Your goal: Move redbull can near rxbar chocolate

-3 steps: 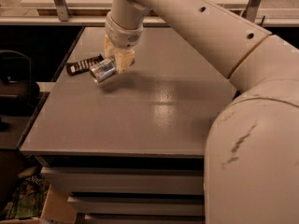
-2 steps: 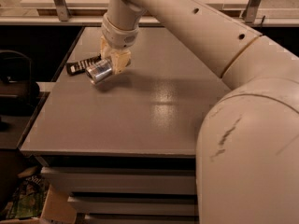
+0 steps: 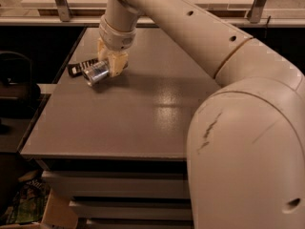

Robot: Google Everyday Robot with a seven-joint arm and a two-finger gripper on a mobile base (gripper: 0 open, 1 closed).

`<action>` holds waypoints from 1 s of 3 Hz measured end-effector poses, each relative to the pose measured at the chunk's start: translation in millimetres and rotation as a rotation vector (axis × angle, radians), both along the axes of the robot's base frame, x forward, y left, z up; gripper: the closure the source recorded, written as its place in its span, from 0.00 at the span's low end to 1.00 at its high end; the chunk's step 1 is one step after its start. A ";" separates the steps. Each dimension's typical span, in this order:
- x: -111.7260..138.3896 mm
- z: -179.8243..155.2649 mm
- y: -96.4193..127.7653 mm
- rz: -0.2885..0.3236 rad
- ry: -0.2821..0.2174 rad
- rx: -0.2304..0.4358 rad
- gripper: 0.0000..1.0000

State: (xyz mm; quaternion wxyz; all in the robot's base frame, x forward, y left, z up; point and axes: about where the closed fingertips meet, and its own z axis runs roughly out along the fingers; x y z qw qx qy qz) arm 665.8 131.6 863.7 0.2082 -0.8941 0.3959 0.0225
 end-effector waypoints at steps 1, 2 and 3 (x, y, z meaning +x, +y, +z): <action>6.6 -0.8 7.1 -0.012 0.008 0.010 0.83; 10.2 -3.7 12.9 -0.017 0.021 0.010 0.59; 11.6 -7.0 16.0 -0.019 0.031 0.008 0.36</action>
Offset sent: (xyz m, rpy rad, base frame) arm 0.0143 0.0159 -0.0007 0.0110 0.0306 -0.0276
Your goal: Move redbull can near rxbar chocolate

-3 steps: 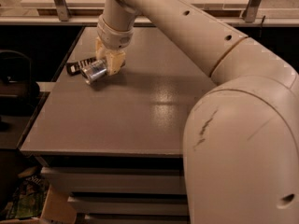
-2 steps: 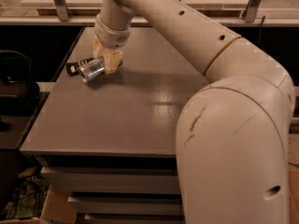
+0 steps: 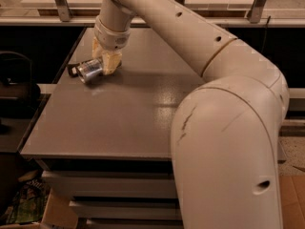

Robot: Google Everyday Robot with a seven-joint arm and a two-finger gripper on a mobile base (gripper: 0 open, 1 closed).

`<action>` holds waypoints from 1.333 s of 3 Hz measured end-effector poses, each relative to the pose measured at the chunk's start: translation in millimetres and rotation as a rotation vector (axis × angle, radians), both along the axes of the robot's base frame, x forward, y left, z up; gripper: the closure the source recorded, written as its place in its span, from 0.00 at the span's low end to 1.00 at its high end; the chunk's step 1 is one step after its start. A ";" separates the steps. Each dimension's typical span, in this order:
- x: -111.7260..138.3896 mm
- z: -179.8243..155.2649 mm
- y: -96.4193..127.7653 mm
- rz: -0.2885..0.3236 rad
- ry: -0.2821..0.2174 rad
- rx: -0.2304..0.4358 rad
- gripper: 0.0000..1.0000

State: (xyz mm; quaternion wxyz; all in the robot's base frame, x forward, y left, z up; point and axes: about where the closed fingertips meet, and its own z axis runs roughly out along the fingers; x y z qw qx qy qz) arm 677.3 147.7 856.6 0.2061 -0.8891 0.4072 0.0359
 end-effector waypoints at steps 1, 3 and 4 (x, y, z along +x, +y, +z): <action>-0.2 -2.7 3.2 0.005 0.008 -0.003 0.12; -1.7 0.0 9.3 0.040 0.017 -0.019 0.00; -1.4 3.4 7.4 0.050 0.021 -0.003 0.00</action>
Offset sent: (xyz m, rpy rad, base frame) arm -0.0027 0.0064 0.0007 -0.0142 0.0120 0.0210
